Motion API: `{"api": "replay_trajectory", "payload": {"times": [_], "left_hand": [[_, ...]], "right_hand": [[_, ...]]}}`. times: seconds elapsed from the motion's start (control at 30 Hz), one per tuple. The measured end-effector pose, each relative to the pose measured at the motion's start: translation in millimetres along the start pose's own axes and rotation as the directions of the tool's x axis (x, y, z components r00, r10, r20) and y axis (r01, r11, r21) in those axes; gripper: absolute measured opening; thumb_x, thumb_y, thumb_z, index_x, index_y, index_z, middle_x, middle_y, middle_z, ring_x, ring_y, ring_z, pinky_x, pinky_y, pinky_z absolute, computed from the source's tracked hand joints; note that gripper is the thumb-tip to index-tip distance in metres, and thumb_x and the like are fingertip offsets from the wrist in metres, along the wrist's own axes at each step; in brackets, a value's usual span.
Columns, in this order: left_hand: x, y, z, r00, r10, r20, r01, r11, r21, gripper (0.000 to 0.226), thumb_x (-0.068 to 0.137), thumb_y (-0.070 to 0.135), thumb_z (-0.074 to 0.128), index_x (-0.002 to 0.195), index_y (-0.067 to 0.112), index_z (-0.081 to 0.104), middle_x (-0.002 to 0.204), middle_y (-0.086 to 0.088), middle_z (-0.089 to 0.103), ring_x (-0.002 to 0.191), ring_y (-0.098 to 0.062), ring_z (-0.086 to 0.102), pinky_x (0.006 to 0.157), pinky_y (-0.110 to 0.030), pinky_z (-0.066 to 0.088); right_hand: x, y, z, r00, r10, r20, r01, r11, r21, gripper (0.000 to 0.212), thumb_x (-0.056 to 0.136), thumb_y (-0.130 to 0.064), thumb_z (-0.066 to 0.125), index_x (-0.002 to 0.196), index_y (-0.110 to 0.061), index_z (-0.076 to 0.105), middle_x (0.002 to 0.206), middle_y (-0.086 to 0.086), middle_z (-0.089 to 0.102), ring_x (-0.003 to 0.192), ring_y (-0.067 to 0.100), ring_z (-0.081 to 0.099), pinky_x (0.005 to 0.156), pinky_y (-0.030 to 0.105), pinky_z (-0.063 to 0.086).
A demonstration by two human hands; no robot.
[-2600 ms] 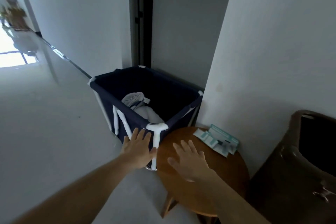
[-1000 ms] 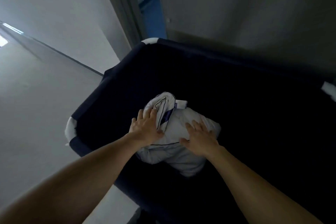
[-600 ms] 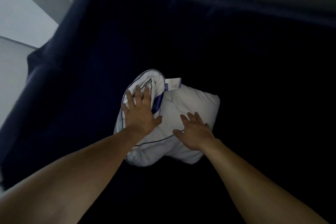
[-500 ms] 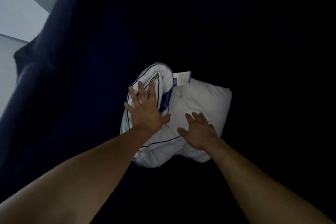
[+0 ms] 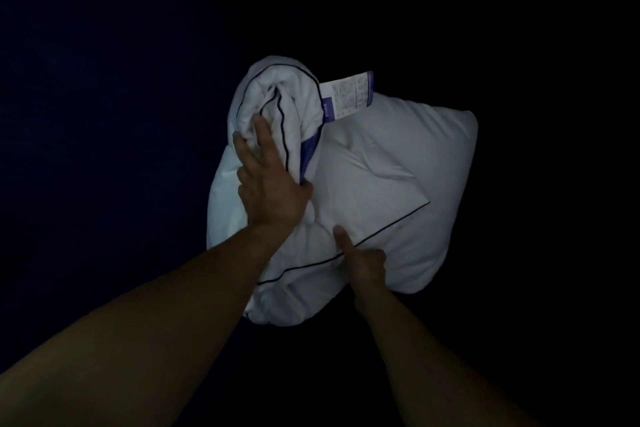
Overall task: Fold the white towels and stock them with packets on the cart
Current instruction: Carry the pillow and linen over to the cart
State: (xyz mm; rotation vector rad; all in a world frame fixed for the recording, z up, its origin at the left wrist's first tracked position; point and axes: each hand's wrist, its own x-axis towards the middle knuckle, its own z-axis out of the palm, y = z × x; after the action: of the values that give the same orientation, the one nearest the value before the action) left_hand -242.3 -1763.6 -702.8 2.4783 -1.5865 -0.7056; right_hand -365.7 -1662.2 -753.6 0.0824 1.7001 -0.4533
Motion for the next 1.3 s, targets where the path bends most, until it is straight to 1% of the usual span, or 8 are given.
{"api": "replay_trajectory", "payload": {"times": [0.23,0.47,0.5,0.6,0.67,0.87,1.07,1.3], "left_hand": [[11.0,-20.9,-38.2,0.993,0.115,0.003,-0.113,0.981,-0.158,0.101,0.088,0.001,0.063,0.156,0.031,-0.004,0.135,-0.017,0.039,0.092,-0.022,0.049,0.076,-0.033,0.044],[10.4,-37.2,-74.6,0.993,0.114,-0.04,-0.12,0.969,-0.215,0.1,0.088,-0.002,0.059,0.156,0.037,-0.003,0.143,-0.009,0.035,0.106,-0.014,0.041,0.088,-0.036,0.042],[9.6,-37.2,-77.0,0.993,0.113,-0.026,-0.116,0.971,-0.209,0.1,0.089,-0.002,0.059,0.156,0.037,-0.003,0.142,-0.009,0.035,0.106,-0.016,0.043,0.088,-0.036,0.042],[10.6,-34.6,-85.2,0.996,0.089,0.028,-0.082,0.977,-0.197,0.098,0.089,-0.002,0.057,0.156,0.04,-0.002,0.142,-0.009,0.035,0.106,-0.021,0.048,0.085,-0.036,0.043],[17.6,-28.3,-94.7,0.995,0.087,0.05,-0.072,0.965,-0.251,0.098,0.09,-0.006,0.055,0.156,0.041,-0.001,0.15,-0.005,0.031,0.109,-0.006,0.041,0.091,-0.029,0.037],[4.3,39.5,-91.6,0.843,0.364,0.396,-0.305,0.93,-0.205,0.099,0.094,0.004,0.055,0.14,0.052,-0.018,0.141,0.017,0.019,0.114,-0.006,0.04,0.085,-0.019,0.037],[-23.4,76.7,-5.0,0.927,0.318,0.201,-0.286,0.943,-0.17,0.103,0.087,0.02,0.066,0.138,0.054,-0.016,0.125,-0.008,0.042,0.099,-0.026,0.054,0.08,-0.037,0.051],[-30.0,77.4,48.2,0.968,0.187,0.165,-0.188,0.982,-0.009,0.132,0.051,0.086,0.056,0.138,0.05,-0.036,0.134,-0.011,0.035,0.114,-0.03,0.042,0.092,-0.042,0.043]], "right_hand": [[-30.5,-26.4,23.3,0.861,-0.503,-0.075,0.508,0.857,0.083,0.062,0.087,0.002,0.066,0.143,-0.007,0.042,0.137,0.007,0.054,0.123,0.022,0.053,0.114,0.035,0.037],[-65.9,-112.3,31.4,0.097,-0.923,0.373,0.995,0.083,-0.054,0.054,0.09,0.002,0.051,0.142,-0.009,0.042,0.122,0.015,0.056,0.111,0.013,0.05,0.104,0.01,0.033],[-53.1,-114.9,26.9,0.142,-0.909,0.393,0.989,0.112,-0.098,0.054,0.09,0.002,0.05,0.142,-0.009,0.042,0.123,0.017,0.056,0.113,0.017,0.051,0.103,0.014,0.034],[0.8,-124.0,-1.1,0.638,-0.723,0.265,0.763,0.549,-0.341,0.051,0.093,0.007,0.047,0.142,-0.007,0.043,0.133,0.014,0.051,0.125,0.026,0.049,0.101,0.017,0.031],[24.9,-126.7,-19.8,0.81,-0.548,0.21,0.573,0.663,-0.481,0.045,0.094,0.005,0.044,0.138,-0.003,0.046,0.129,0.018,0.054,0.121,0.034,0.052,0.096,0.022,0.037],[32.8,-143.6,-28.2,0.842,-0.511,0.173,0.518,0.678,-0.521,0.035,0.091,0.004,0.049,0.126,0.004,0.053,0.124,0.017,0.05,0.114,0.032,0.053,0.085,0.025,0.04],[31.7,-158.1,-77.1,0.854,-0.383,0.351,0.499,0.792,-0.351,0.051,0.09,-0.007,0.066,0.129,-0.033,0.046,0.11,-0.008,0.057,0.095,0.008,0.058,0.082,0.02,0.049],[118.0,-128.5,-153.5,0.934,-0.335,-0.126,0.276,0.898,-0.342,0.106,0.073,-0.051,0.081,0.155,-0.017,0.025,0.152,0.01,0.042,0.134,0.03,0.046,0.109,0.045,0.042]]}}
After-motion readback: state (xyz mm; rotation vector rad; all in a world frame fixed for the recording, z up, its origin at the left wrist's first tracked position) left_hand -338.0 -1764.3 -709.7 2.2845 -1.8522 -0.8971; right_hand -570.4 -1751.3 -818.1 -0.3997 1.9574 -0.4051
